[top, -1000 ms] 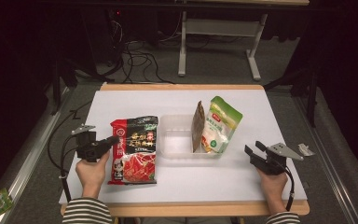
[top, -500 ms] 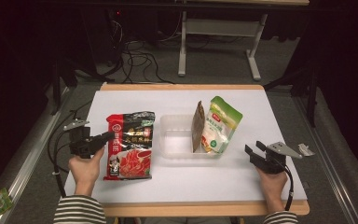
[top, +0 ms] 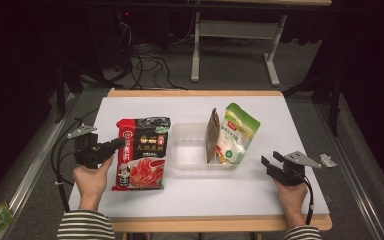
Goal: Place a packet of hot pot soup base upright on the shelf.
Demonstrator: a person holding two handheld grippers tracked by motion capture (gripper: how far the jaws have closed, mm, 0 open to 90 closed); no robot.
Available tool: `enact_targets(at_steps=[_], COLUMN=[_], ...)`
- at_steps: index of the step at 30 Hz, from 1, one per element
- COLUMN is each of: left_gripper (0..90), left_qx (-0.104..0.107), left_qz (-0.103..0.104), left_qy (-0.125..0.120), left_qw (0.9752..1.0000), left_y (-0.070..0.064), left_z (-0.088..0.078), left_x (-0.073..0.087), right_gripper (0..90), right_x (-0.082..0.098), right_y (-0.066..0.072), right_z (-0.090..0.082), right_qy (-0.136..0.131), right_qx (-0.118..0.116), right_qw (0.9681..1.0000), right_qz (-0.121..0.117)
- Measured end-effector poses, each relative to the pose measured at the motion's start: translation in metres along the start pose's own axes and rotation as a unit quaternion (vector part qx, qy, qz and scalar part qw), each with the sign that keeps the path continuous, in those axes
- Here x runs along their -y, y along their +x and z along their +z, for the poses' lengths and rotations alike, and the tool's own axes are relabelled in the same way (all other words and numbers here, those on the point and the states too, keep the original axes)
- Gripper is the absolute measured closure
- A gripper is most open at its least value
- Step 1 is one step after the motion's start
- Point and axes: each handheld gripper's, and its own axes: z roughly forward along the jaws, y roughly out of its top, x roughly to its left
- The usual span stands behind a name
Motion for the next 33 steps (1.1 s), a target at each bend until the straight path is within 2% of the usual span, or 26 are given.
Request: enact_targets(at_steps=[3, 8, 11, 15, 26, 33], left_gripper=[88.3, 88.3, 88.3, 88.5, 88.6, 88.7], left_qx=[0.003, -0.001, -0.002, 0.003, 0.035, 0.036], left_qz=[-0.004, -0.003, 0.000, 0.013, 0.023, 0.027], left_qy=[-0.001, -0.009, -0.009, -0.009, -0.012, -0.019], left_qw=[1.0000, 1.0000, 1.0000, 0.9999, 0.9990, 0.9988], left_y=[0.001, -0.005, -0.014, -0.026, -0.054, -0.069], left_z=[-0.005, -0.015, -0.026, -0.030, -0.004, 0.007], left_x=[-0.002, -0.005, -0.009, -0.014, -0.029, -0.043], right_gripper=[44.3, 44.1, 44.3, 44.2, 44.0, 43.9], right_x=[0.001, 0.001, 0.001, 0.001, 0.002, 0.002], right_y=[-0.002, -0.004, -0.002, 0.001, 0.001, 0.001], right_z=[-0.001, -0.002, -0.002, -0.002, -0.004, -0.004], right_qy=[-0.010, -0.014, -0.015, -0.013, -0.021, -0.021], right_qx=[0.001, -0.002, 0.002, 0.007, 0.008, 0.008], right_qw=[0.9999, 0.9998, 0.9999, 0.9999, 0.9997, 0.9997], right_qz=[0.003, 0.013, 0.002, -0.005, -0.003, -0.005])
